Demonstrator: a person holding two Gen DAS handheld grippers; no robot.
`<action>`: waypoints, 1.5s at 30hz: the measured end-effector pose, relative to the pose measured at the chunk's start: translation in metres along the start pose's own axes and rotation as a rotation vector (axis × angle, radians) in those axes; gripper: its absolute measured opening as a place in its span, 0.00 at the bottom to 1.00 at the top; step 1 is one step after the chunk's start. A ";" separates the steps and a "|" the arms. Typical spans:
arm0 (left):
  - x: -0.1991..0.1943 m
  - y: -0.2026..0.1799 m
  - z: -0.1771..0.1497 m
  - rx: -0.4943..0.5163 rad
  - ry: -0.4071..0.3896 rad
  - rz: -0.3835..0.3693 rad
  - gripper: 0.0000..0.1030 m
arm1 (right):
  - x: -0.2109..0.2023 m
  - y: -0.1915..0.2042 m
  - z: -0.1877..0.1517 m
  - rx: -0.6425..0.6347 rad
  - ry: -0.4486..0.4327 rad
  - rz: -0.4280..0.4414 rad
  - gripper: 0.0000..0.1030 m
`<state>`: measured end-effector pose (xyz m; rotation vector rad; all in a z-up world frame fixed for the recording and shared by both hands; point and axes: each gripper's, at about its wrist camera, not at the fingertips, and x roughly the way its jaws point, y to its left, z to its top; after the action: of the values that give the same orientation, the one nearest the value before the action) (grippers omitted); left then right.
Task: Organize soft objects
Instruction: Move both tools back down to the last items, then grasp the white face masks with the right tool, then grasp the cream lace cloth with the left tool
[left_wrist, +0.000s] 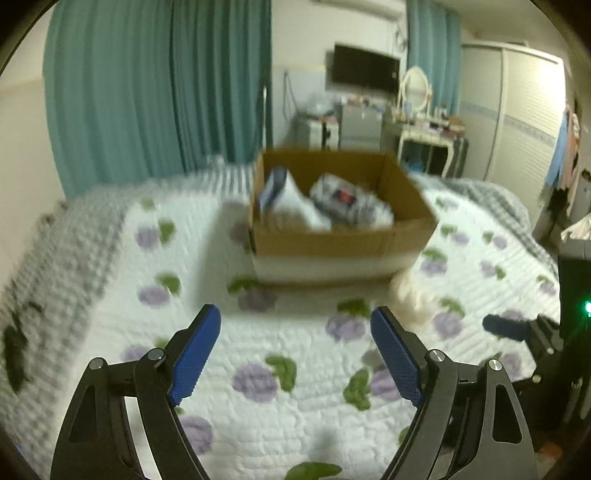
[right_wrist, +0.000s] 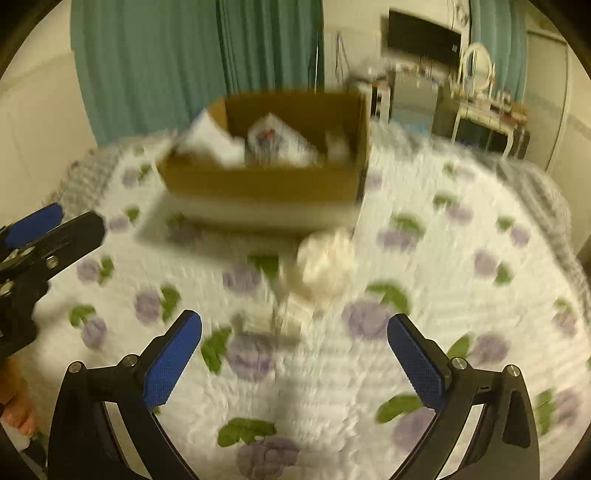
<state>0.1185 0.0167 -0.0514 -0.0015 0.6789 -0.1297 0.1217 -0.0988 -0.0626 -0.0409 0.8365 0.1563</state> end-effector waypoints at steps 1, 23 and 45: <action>0.006 0.004 -0.005 -0.016 0.013 -0.019 0.82 | 0.013 0.002 -0.008 0.006 0.039 0.002 0.98; 0.010 0.003 -0.019 -0.049 0.064 0.062 0.82 | 0.029 0.003 -0.013 0.008 0.071 0.053 0.52; 0.098 -0.108 0.009 -0.001 0.183 -0.037 0.82 | 0.025 -0.117 0.045 -0.018 -0.005 0.001 0.52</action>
<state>0.1866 -0.1025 -0.1008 -0.0036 0.8622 -0.1665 0.1895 -0.2068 -0.0536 -0.0570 0.8306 0.1646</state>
